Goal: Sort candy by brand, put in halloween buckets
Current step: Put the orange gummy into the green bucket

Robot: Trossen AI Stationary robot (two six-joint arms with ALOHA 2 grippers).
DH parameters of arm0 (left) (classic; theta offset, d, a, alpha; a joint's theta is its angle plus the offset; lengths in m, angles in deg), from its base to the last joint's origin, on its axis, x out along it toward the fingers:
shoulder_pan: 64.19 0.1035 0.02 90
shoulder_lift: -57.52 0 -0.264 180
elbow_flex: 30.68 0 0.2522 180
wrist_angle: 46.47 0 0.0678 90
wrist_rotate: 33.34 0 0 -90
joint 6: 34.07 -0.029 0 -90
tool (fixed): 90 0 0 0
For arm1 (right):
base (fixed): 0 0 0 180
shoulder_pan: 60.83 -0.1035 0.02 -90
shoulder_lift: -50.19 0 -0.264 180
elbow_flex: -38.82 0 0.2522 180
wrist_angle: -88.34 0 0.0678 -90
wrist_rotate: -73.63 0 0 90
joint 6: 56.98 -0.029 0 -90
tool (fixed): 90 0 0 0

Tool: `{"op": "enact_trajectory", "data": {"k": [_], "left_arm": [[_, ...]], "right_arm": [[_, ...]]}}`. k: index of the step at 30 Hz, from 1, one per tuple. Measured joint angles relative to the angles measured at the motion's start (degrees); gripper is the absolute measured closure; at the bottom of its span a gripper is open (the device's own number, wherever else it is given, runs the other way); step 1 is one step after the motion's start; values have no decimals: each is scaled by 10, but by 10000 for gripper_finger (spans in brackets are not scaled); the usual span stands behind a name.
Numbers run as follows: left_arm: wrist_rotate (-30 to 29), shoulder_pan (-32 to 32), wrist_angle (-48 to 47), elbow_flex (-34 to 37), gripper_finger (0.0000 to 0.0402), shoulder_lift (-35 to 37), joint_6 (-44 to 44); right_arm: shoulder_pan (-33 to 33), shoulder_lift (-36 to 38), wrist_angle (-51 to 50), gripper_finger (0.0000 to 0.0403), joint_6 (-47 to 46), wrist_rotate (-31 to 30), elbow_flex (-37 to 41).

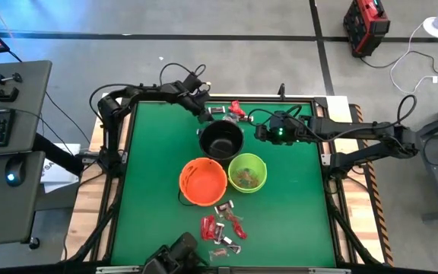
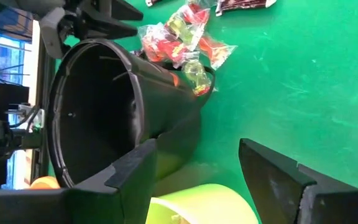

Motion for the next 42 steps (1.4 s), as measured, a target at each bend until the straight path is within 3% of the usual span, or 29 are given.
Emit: {"op": "enact_trajectory", "data": {"k": [6, 12, 19, 29, 42], "left_arm": [[35, 0, -38, 0, 217, 0, -102], [24, 0, -16, 0, 236, 0, -57], [-2, -9, -22, 0, 252, 0, -75], [-23, -23, -41, 0, 278, 0, -296], [-121, -57, 0, 11, 289, -4, -385]], "right_arm": [[0, 0, 9, 183, -4, 0, 0], [0, 0, 11, 183, -15, 0, 0], [0, 0, 11, 183, -32, 2, 0], [0, 0, 21, 183, -41, 2, 0], [0, 0, 32, 183, -51, 7, 0]]}}
